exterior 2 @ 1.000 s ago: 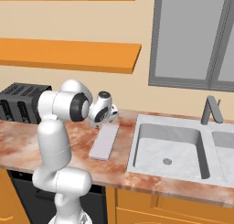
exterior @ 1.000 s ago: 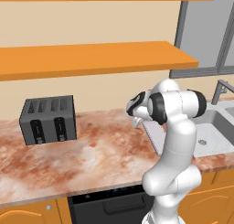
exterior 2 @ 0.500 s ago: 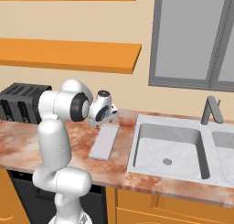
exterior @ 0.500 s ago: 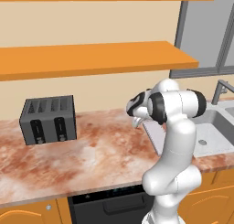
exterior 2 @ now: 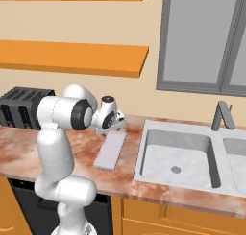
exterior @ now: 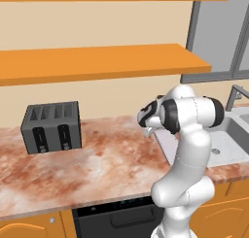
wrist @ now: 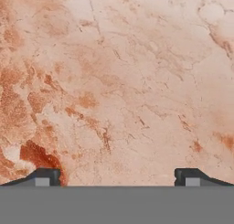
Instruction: The ice cube tray has been filled with water. Take the tray and place it in the freezer to make ice. Close the freezer door after placing the tray.
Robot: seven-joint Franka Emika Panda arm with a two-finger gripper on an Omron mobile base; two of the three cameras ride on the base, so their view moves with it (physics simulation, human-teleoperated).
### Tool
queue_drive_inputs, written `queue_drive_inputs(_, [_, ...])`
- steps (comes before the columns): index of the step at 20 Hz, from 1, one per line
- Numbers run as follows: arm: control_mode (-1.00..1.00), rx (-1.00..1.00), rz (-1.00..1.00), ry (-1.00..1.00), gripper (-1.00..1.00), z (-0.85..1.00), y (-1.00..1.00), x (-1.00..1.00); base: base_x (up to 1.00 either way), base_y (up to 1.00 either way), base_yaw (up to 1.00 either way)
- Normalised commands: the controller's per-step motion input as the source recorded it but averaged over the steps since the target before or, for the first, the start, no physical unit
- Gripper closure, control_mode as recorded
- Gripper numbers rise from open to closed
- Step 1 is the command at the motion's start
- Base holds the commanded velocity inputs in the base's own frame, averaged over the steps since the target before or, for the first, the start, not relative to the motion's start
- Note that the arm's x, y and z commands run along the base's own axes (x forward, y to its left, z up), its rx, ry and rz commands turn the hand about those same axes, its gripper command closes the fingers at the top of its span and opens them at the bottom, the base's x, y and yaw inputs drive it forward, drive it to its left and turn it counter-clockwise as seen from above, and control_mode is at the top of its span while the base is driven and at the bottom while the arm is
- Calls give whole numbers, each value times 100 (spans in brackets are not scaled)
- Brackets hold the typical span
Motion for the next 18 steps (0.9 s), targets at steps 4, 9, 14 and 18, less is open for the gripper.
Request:
queue_drive_inputs(4, [-100, 0, 0, 0, -100, -19, -42, -50, 0, 0, 0])
queue_drive_inputs(9, [-100, 0, 0, 0, -100, -18, -37, -48, 0, 0, 0])
queue_drive_inputs(14, [-100, 0, 2, 0, -100, -22, -37, -58, 0, 0, 0])
queue_drive_inputs(18, [-100, 0, 2, 0, -100, -24, -38, -65, 0, 0, 0])
